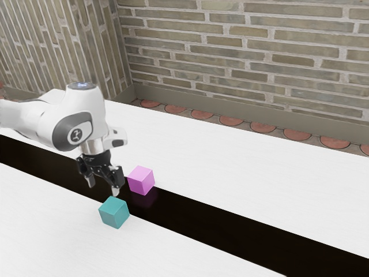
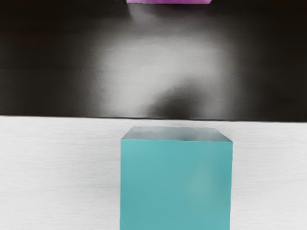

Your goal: Pick up the blue block with one arm, and put the blue block on the pink block with one arm

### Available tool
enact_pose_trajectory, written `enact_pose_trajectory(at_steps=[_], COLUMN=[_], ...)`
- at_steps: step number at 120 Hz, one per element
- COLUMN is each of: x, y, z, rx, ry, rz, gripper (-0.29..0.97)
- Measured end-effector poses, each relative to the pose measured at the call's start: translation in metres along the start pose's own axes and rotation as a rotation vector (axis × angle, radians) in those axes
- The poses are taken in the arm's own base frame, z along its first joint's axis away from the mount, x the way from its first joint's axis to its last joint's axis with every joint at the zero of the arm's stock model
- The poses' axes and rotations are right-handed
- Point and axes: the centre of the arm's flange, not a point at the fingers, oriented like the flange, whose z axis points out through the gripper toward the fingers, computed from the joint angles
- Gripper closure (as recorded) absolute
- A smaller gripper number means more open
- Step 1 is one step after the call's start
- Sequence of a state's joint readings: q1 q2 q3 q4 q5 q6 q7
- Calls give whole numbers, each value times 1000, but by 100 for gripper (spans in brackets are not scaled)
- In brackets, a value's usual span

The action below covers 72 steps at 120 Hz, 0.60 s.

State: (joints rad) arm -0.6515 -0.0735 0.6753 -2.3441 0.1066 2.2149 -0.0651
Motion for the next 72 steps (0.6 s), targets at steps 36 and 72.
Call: enact_pose_trajectory(at_steps=[36, 72], x=[-19, -29], y=[22, 18], z=[18, 33], rx=[-55, -75], ry=[166, 176], rz=[95, 101], gripper=[2, 3])
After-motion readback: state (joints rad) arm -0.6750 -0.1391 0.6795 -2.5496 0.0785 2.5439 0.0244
